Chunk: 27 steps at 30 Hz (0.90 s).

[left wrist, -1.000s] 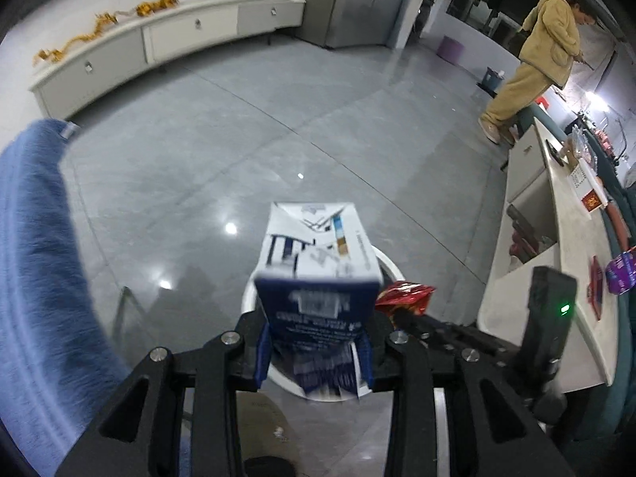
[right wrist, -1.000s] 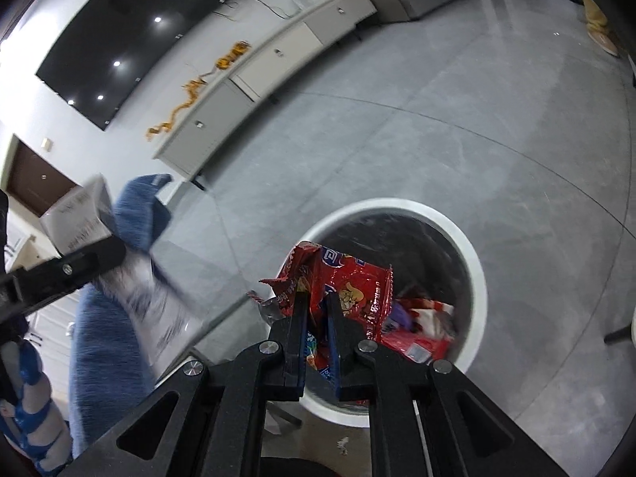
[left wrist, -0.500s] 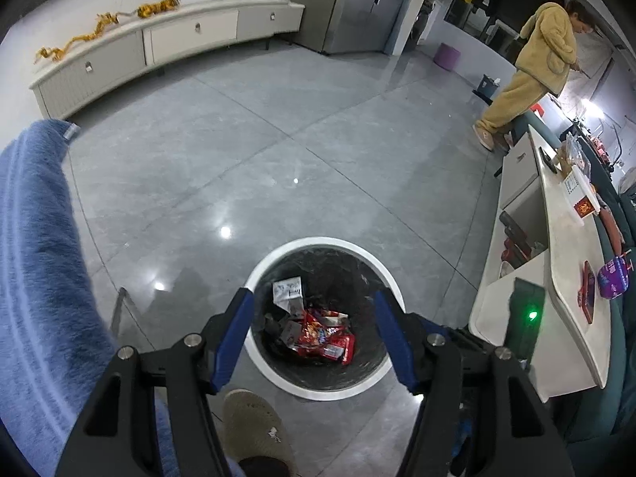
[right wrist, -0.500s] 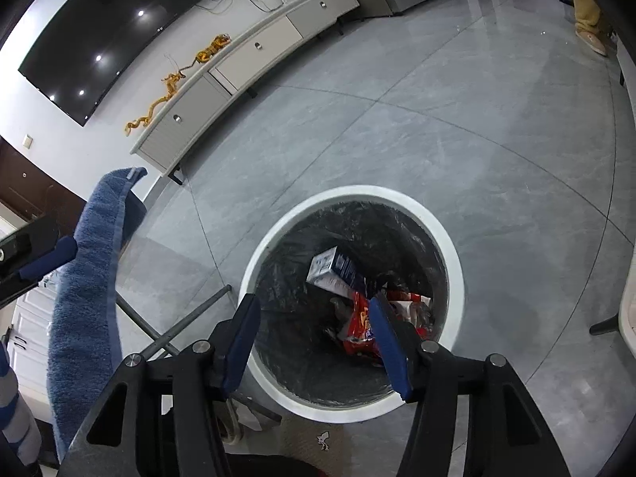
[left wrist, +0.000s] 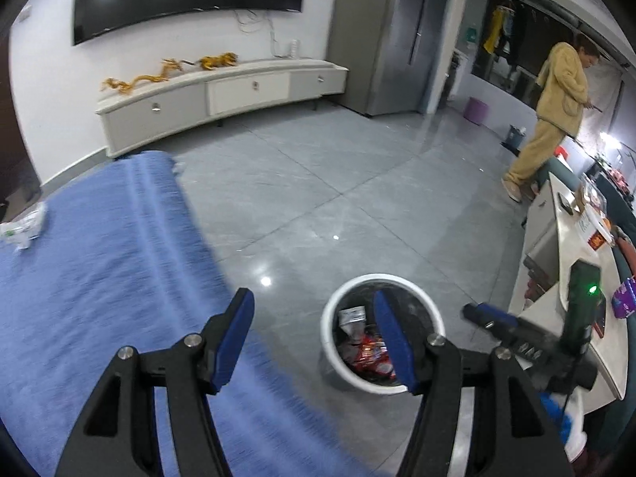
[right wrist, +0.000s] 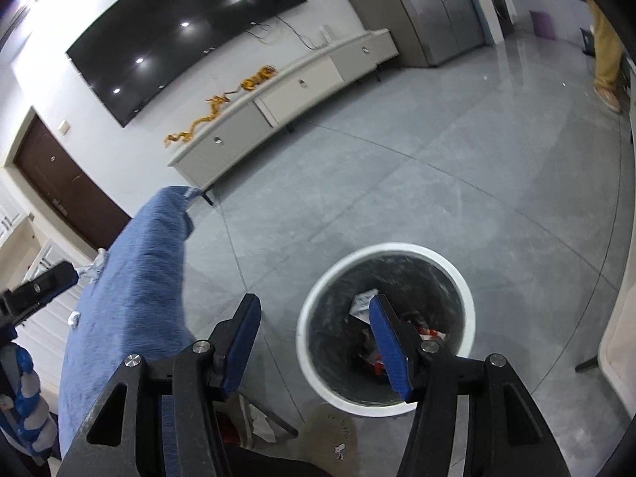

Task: Collect trash
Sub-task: 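Move both open tools back over the blue towel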

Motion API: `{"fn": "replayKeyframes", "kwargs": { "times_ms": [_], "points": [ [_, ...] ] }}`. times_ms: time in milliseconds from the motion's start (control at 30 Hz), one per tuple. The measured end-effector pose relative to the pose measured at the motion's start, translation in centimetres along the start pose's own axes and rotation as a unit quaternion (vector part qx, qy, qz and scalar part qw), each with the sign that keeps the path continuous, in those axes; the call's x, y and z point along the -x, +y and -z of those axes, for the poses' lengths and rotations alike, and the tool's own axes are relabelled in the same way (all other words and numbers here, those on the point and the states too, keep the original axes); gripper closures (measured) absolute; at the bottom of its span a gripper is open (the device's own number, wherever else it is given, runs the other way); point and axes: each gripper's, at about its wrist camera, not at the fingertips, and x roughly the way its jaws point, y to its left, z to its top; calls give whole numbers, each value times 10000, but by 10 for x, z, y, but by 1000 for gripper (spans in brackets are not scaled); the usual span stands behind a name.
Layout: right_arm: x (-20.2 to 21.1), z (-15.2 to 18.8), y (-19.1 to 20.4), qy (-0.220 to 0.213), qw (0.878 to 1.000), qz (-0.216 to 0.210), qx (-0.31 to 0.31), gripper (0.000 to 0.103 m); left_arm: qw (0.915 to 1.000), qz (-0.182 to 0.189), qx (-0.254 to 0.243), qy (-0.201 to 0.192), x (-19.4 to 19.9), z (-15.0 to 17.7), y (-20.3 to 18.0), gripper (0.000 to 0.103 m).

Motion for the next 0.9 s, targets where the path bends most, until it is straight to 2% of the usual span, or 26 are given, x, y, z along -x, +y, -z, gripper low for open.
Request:
{"fn": "replayKeyframes", "kwargs": {
  "times_ms": [200,467,767,900],
  "points": [
    [22,-8,60,-203,9982,-251,507,47,9974,-497,347,-381,59,22,65,42],
    [25,-17,157,-309,9881,-612,1374,44,9867,-1014,1074,-684,121,55,165,42],
    [-19,-16,263,-50,9688,-1090,2224,42,9680,-1623,1782,-702,150,95,265,42],
    [-57,-11,314,180,9545,-1316,2668,42,9554,-1817,2240,-631,145,106,314,41]
  ]
}}
